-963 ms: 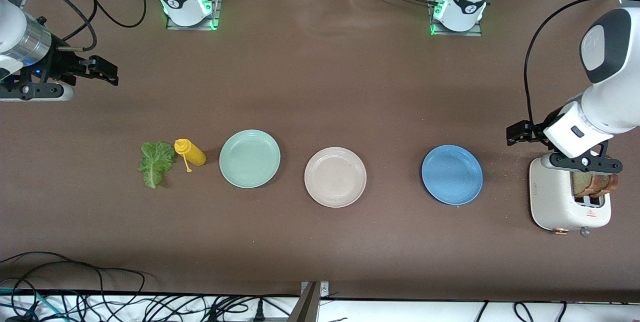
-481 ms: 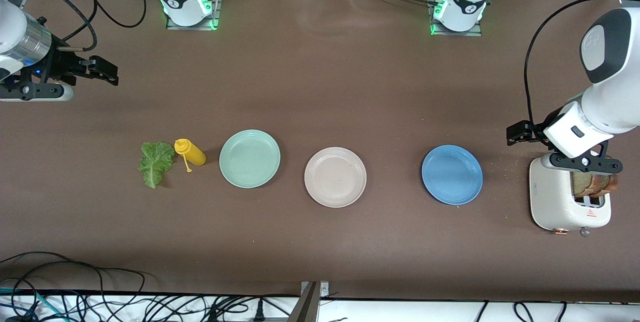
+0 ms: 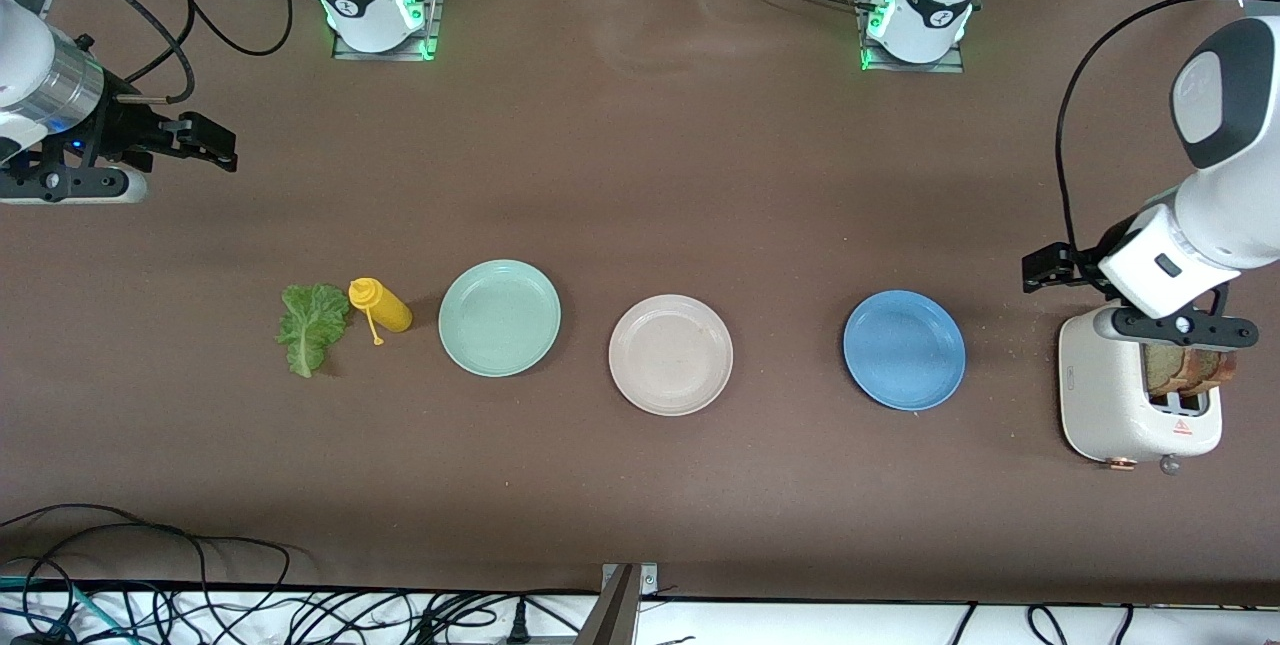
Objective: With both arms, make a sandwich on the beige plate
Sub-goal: 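Move the left gripper toward the white toaster, then grasp a bread slice in the toaster with the left gripper and lift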
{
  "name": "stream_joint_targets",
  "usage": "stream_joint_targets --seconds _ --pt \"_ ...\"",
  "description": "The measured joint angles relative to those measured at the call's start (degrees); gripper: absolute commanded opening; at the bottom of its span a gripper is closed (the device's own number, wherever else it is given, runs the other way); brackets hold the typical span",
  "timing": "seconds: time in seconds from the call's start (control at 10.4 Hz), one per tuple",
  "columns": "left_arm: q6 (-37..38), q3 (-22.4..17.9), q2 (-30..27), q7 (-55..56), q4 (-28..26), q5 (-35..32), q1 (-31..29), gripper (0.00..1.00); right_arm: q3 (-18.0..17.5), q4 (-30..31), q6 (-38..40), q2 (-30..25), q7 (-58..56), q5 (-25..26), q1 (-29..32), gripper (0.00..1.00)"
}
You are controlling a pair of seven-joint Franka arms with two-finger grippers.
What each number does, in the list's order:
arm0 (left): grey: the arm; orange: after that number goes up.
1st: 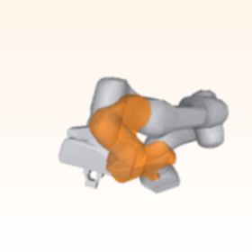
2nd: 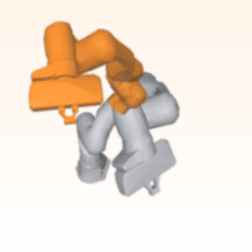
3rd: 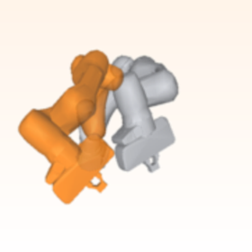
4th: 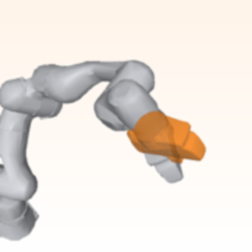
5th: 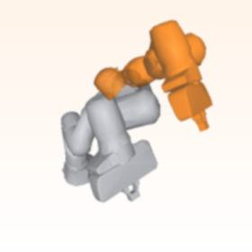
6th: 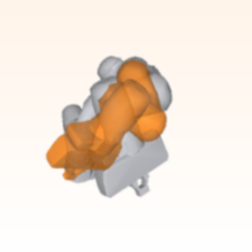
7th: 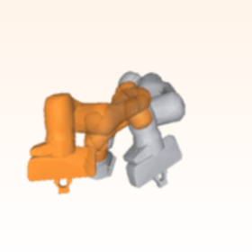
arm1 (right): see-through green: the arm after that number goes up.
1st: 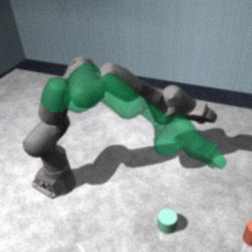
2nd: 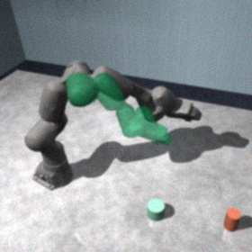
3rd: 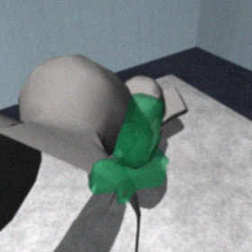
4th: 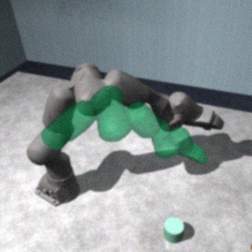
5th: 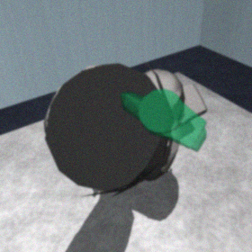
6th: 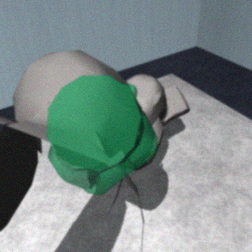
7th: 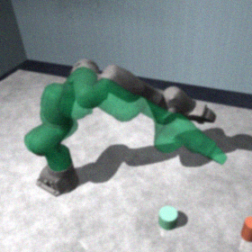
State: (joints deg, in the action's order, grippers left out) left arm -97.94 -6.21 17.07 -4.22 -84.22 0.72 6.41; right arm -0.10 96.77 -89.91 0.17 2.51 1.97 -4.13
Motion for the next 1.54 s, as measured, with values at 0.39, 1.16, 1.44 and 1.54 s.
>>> stream_joint_targets --seconds 0.39,1.16,1.44,1.54 --pt "-0.6 -0.33 1.0 -8.76 0.96 -0.06 -8.03 1.0 -0.02 0.01 0.0 0.01 0.0 0.0 -0.04 1.0" --pt "-13.41 -0.34 12.66 -13.4 5.36 -0.06 -13.64 0.96 -0.02 0.05 0.0 0.33 0.0 0.0 -0.06 1.0" --pt "-13.71 -0.34 14.13 -13.86 5.67 -0.06 -14.67 0.91 -0.03 0.24 0.0 0.39 0.0 0.0 -0.07 1.0" --pt "-13.71 -0.34 14.31 -13.86 5.77 -0.06 -14.77 0.86 -0.03 0.29 -0.01 0.53 0.0 0.0 -0.07 1.0"
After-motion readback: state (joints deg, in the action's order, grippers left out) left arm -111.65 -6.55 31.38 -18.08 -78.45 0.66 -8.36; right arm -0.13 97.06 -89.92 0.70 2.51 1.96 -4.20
